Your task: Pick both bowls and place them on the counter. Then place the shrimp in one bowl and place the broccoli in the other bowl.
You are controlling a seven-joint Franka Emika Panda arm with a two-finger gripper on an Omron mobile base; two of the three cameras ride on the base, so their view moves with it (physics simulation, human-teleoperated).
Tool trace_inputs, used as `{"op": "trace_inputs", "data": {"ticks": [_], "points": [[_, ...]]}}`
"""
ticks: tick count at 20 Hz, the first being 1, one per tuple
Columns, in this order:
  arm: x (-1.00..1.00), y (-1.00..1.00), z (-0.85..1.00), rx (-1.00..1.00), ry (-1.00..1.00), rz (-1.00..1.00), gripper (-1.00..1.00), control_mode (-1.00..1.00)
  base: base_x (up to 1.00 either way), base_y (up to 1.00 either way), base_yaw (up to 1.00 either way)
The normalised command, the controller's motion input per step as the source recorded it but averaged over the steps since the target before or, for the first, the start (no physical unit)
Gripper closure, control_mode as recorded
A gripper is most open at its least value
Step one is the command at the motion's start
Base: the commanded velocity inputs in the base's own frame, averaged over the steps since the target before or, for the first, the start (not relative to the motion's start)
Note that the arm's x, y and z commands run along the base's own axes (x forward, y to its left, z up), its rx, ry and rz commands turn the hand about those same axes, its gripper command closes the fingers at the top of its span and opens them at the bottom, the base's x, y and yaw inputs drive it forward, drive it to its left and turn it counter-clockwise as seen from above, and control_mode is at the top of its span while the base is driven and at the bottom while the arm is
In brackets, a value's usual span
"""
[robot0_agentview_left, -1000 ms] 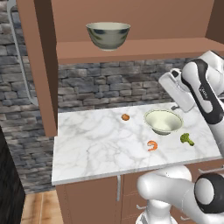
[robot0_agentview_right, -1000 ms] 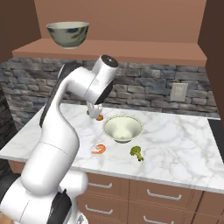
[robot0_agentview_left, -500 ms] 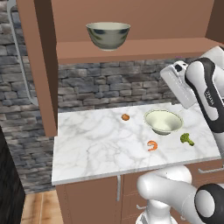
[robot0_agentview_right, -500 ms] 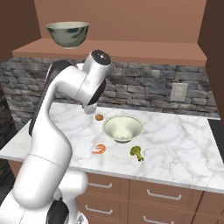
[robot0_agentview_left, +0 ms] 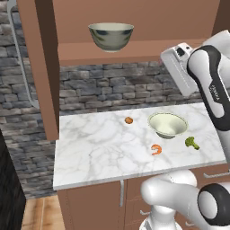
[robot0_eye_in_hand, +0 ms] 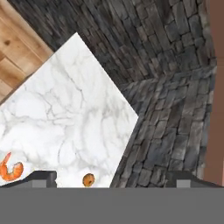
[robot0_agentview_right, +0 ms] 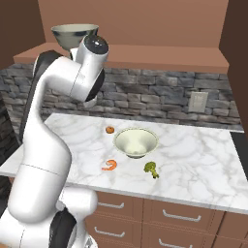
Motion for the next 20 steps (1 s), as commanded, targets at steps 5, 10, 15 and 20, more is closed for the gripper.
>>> {"op": "trace_inputs", "data": {"ticks": [5,10,15,20], "points": [[0.33,0.12,0.65,0.0,-0.02,0.01,-1.0,-1.0,0.0,0.0,0.0],[0.19,0.14,0.42,0.0,-0.13,0.0,-1.0,-1.0,0.0,0.0,0.0],[0.04,0.31,0.32,0.0,-0.16,0.0,-1.0,-1.0,0.0,0.0,0.0],[0.21,0.28,0.35,0.0,-0.08,0.0,-1.0,-1.0,0.0,0.0,0.0]]}}
